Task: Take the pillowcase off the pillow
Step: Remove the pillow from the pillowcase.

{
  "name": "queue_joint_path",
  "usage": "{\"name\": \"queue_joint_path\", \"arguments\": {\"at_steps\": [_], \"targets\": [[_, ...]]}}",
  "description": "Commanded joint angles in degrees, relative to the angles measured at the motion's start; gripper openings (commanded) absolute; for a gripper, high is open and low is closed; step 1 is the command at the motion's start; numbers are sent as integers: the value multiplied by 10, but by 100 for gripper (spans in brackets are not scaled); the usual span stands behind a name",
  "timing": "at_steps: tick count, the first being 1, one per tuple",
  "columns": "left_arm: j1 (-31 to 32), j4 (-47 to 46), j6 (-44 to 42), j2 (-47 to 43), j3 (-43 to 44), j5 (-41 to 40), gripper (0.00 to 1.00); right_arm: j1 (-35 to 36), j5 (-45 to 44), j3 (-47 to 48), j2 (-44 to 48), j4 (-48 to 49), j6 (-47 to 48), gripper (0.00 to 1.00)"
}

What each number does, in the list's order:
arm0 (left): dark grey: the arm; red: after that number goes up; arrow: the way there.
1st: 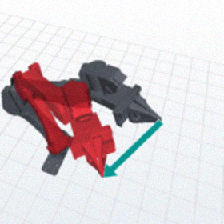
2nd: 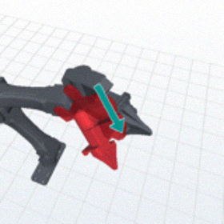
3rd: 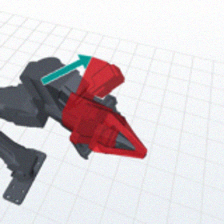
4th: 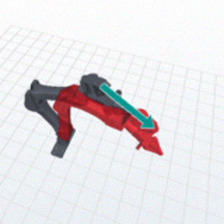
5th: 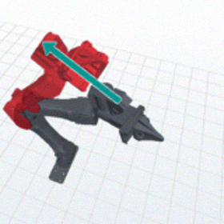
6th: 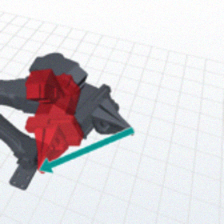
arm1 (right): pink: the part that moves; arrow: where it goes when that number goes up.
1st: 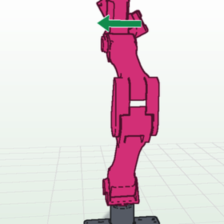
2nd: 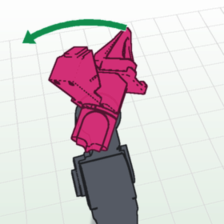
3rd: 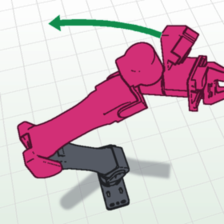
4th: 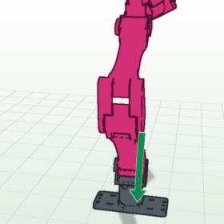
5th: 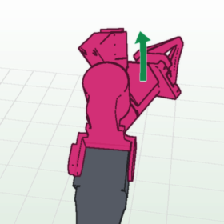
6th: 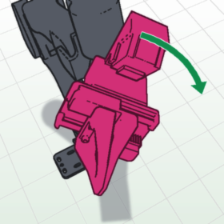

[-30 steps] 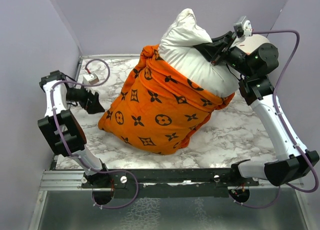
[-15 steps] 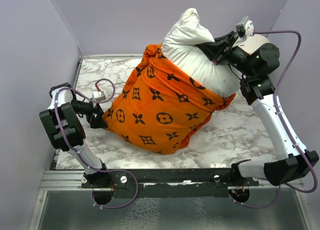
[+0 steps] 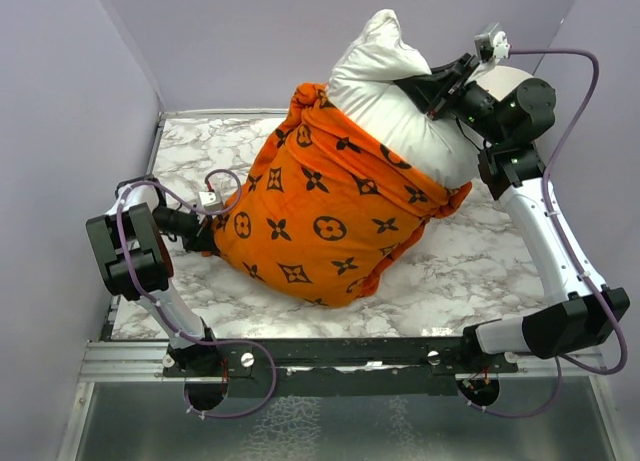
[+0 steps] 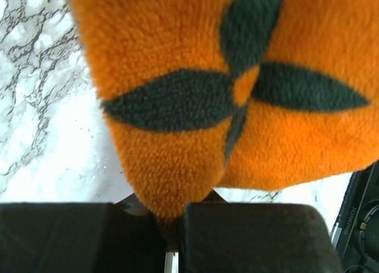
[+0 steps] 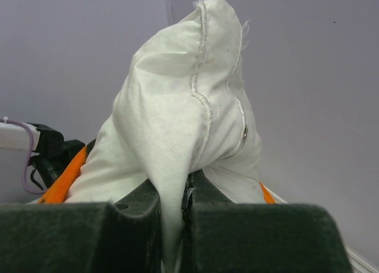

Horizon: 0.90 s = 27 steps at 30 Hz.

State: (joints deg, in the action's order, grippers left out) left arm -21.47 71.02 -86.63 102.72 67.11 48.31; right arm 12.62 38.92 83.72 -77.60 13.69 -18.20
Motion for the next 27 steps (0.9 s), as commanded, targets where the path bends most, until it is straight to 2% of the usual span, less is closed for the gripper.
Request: {"name": "queue_joint_path", "arguments": {"at_steps": [1,8,14,20,27], "targets": [[-6,-54,29,-31,-10,-41,0,-11,-104,86,4,76,17,1],[-48,-97,62,-74,5,-116,0,-72,-277,187,-26,38,12,1],[-83,-129,75,-74,49,-206,0,-118,-369,196,-17,37,-4,1],[-120,-184,55,-77,33,-290,0,-172,-386,161,9,47,-41,1],[-163,-274,10,-87,-35,-366,0,-204,-414,148,25,46,-51,1]]}}
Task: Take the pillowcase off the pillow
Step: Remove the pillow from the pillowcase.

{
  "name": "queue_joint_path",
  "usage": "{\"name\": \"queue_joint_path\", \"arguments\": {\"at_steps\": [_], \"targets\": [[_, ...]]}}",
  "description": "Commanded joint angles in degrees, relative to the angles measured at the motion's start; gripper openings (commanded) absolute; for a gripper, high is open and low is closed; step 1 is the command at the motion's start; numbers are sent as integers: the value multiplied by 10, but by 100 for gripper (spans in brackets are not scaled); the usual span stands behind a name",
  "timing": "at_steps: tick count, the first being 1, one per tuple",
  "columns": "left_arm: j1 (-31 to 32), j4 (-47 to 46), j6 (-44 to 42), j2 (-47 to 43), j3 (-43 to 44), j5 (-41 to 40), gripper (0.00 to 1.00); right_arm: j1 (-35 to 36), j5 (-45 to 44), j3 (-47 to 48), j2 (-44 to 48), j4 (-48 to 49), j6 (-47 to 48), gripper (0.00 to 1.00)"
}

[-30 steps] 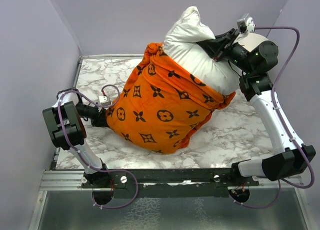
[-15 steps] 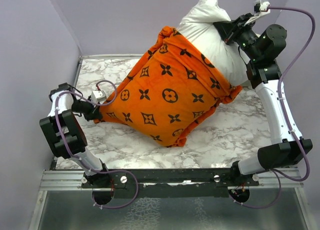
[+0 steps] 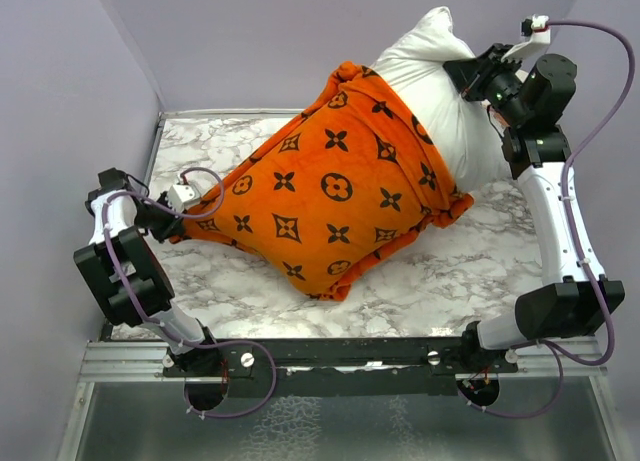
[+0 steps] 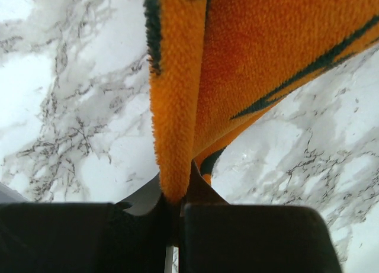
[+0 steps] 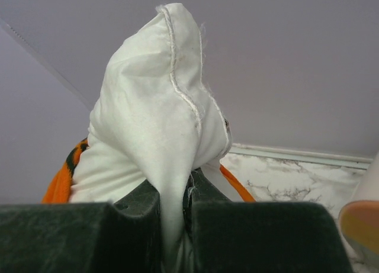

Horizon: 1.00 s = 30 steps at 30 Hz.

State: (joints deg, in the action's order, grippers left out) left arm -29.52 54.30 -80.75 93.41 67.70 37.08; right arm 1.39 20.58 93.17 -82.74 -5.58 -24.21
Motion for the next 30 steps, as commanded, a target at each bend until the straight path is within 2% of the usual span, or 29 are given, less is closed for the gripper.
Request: {"name": "queue_joint_path", "arguments": {"at_steps": [1,7,13,16,18,19,20,21,22,23,24,25,29,30], "targets": [[-93,-117,-55,10,-44,-261,0,-93,-231,55,76,239,8,1],[-143,-173,-83,25,-44,-293,0,-100,-230,60,75,240,-16,1],[-152,-193,-106,12,-69,-304,0,-103,-221,23,89,257,-70,1],[-152,-177,-113,2,-75,-294,0,-104,-213,8,94,268,-93,1],[-150,-95,-103,0,-31,-238,0,-104,-147,7,85,292,-122,1],[-141,-36,-83,2,16,-194,11,-103,-89,16,72,313,-136,1],[-130,37,-59,9,74,-144,37,-102,-35,38,53,318,-160,1],[-118,109,-43,18,142,-88,71,-92,1,60,32,322,-180,1],[-104,186,-33,28,211,-28,93,-69,19,74,18,329,-184,1],[-88,251,-17,34,272,25,98,-45,31,87,7,333,-173,1],[-62,270,43,34,324,59,99,-21,44,108,-6,329,-157,1],[-32,272,89,31,363,83,99,1,60,136,-19,311,-138,1],[117,259,149,-33,454,126,99,66,92,267,-80,235,-74,1],[147,222,211,-45,469,142,99,79,103,302,-96,219,-62,1]]}}
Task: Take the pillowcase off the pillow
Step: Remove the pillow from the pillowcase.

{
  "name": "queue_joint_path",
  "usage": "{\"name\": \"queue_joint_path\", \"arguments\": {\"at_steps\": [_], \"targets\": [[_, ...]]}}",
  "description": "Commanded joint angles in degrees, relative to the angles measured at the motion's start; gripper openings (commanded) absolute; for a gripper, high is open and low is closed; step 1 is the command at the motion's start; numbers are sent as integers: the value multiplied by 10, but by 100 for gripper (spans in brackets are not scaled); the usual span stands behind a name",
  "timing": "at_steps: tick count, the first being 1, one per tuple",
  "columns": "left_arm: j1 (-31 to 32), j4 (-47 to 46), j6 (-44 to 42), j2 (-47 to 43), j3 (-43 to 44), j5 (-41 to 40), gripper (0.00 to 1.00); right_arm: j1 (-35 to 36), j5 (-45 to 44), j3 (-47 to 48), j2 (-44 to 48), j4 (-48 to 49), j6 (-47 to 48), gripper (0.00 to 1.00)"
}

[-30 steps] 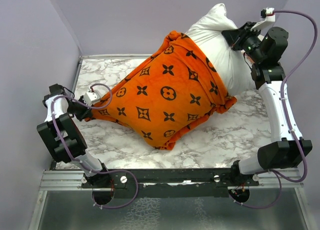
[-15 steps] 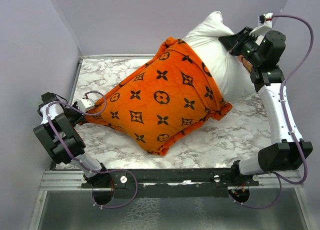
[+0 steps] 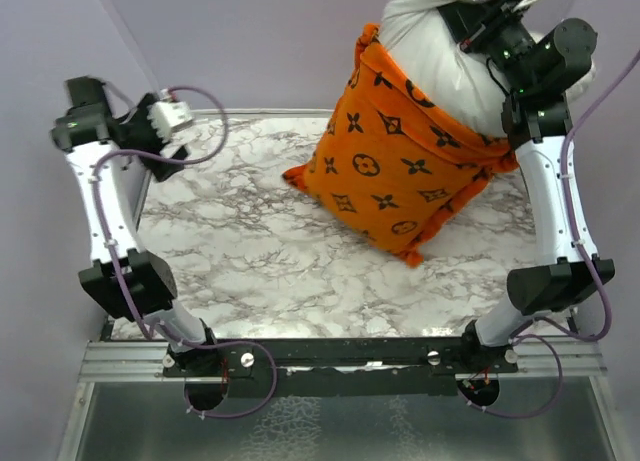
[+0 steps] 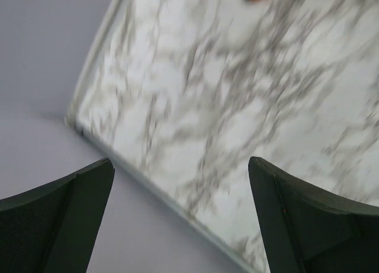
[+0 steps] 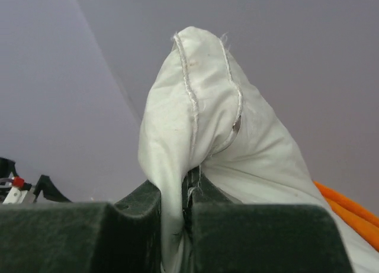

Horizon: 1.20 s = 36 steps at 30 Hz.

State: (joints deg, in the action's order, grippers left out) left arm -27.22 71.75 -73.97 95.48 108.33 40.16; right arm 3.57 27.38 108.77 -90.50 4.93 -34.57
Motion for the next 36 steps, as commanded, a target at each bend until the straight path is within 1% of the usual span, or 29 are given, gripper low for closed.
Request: {"name": "queue_joint_path", "arguments": {"at_steps": [1,2,3,4,6,7,9,10,12,15,17,19,21,23,25,26,27,28,29,30,31,32,33,36], "targets": [[149,-8,218,-77,70,131,99,72,53,187,-38,88,51,1],[164,-88,301,-91,67,157,99,86,72,227,-58,62,63,1],[173,-174,404,-106,53,176,99,103,89,260,-74,35,77,1],[180,-273,490,-124,31,191,99,120,105,271,-81,20,88,1],[193,-438,629,-152,-12,221,99,166,120,232,-68,5,127,1],[204,-504,675,-162,-26,233,99,191,120,184,-54,3,148,1],[234,-594,750,-166,-28,235,99,238,117,124,-32,-5,186,1],[249,-602,769,-160,-14,233,99,260,118,106,-29,-9,199,1],[281,-586,767,-142,22,205,99,303,124,86,-33,-17,220,1],[314,-537,726,-113,71,174,99,363,126,118,-66,-61,259,1],[325,-522,698,-105,83,147,99,387,139,154,-91,-91,272,1],[328,-522,669,-109,75,128,99,398,156,172,-103,-102,271,1],[328,-502,623,-117,60,131,99,402,161,164,-100,-93,266,1],[327,-468,582,-123,45,151,99,402,162,148,-91,-77,258,1],[328,-424,545,-126,33,184,96,402,162,138,-84,-66,252,1],[330,-396,526,-124,35,197,90,402,161,134,-80,-60,248,1],[336,-371,511,-119,37,202,80,402,160,132,-78,-56,244,1],[343,-353,499,-115,38,197,65,402,155,132,-75,-57,239,4],[349,-349,492,-112,35,187,34,402,147,130,-71,-58,235,15],[353,-367,498,-115,24,164,14,402,132,125,-63,-62,234,29],[355,-398,517,-121,10,139,1,401,110,110,-48,-64,231,40],[355,-432,537,-131,-2,107,0,397,85,83,-26,-58,228,50],[355,-451,543,-135,-5,80,0,388,64,45,0,-39,221,57],[355,-443,522,-128,20,11,0,324,36,-94,101,31,170,73]]}}
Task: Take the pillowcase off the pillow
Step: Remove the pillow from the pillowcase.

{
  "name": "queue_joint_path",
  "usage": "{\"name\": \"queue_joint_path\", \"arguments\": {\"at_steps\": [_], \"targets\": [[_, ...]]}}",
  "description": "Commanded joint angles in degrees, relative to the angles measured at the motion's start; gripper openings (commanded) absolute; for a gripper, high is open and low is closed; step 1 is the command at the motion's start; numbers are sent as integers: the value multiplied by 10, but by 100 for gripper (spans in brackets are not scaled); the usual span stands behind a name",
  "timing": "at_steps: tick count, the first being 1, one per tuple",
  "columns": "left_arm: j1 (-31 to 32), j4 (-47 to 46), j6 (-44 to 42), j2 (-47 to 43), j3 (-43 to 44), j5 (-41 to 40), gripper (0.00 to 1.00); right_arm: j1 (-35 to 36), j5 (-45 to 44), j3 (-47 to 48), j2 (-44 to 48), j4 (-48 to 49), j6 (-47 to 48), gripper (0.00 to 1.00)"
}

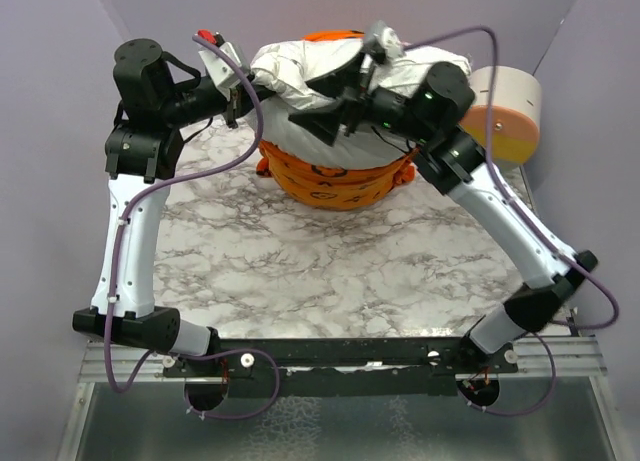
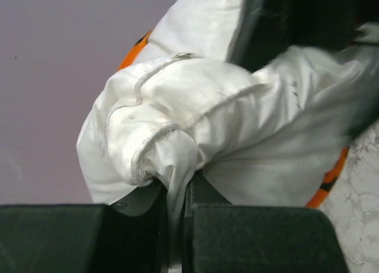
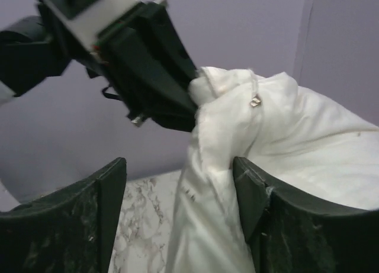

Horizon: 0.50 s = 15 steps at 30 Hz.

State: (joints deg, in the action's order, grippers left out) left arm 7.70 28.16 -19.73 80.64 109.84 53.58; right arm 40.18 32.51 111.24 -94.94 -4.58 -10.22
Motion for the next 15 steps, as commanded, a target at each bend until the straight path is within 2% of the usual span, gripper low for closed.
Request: {"name": "queue_joint_path", "arguments": {"at_steps": [1,5,9,12,15], "targets": [[6,-3,-25,25,16,-149,0,-79,-13,-183,191,146,-92,78],[6,-1,-33,32,37,-236,0,-165,-33,-339,314,187,-117,86],[5,-6,-36,26,34,-257,0,-173,-90,-447,390,176,-65,90],[6,-5,-44,22,32,-264,0,-174,-133,-509,416,182,-41,92],[6,-2,-54,18,33,-264,0,-174,-134,-528,389,216,-17,92]]}}
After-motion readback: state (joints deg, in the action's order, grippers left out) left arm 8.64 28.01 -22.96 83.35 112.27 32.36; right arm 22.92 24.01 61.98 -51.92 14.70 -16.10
